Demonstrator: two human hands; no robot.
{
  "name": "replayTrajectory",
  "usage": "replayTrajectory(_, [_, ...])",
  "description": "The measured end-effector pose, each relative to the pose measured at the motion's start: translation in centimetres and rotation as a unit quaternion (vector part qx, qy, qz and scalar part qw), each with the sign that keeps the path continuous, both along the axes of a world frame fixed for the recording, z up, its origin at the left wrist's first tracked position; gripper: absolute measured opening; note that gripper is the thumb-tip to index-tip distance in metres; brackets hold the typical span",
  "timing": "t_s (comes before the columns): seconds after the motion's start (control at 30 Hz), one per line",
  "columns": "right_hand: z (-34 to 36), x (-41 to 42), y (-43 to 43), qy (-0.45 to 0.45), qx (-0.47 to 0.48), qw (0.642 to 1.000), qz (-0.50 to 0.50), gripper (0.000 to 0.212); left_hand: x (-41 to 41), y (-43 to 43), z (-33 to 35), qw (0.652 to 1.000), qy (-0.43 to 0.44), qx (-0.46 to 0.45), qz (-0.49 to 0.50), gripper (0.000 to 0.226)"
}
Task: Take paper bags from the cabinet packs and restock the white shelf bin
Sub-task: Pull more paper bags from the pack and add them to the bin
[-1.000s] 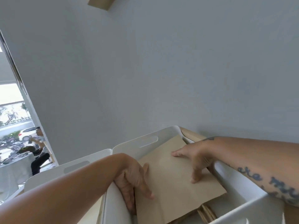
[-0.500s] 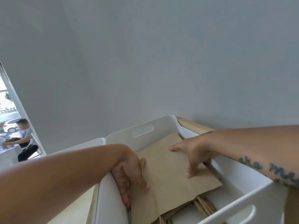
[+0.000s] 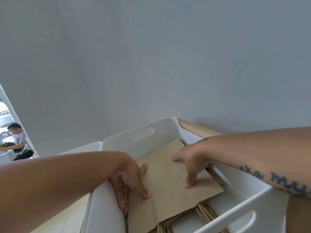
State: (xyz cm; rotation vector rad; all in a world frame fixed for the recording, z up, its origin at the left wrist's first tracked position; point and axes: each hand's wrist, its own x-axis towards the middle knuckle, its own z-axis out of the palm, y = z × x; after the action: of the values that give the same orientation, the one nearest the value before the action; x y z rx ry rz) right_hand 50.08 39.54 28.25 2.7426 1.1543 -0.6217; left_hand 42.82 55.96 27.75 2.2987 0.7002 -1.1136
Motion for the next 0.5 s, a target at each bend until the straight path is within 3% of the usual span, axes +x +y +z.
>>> replayTrajectory(0.3, [0.20, -0.07, -0.07, -0.052, -0.006, 0.998, 0.047, 0.078, -0.20, -0.24, 0.23, 0.999, -0.002, 0.035, -0.014, 0.104])
replayTrajectory(0.5, [-0.29, -0.11, 0.39, -0.111, -0.081, 0.988, 0.064, 0.071, 0.18, -0.19, 0.03, 0.996, -0.018, 0.071, -0.059, 0.104])
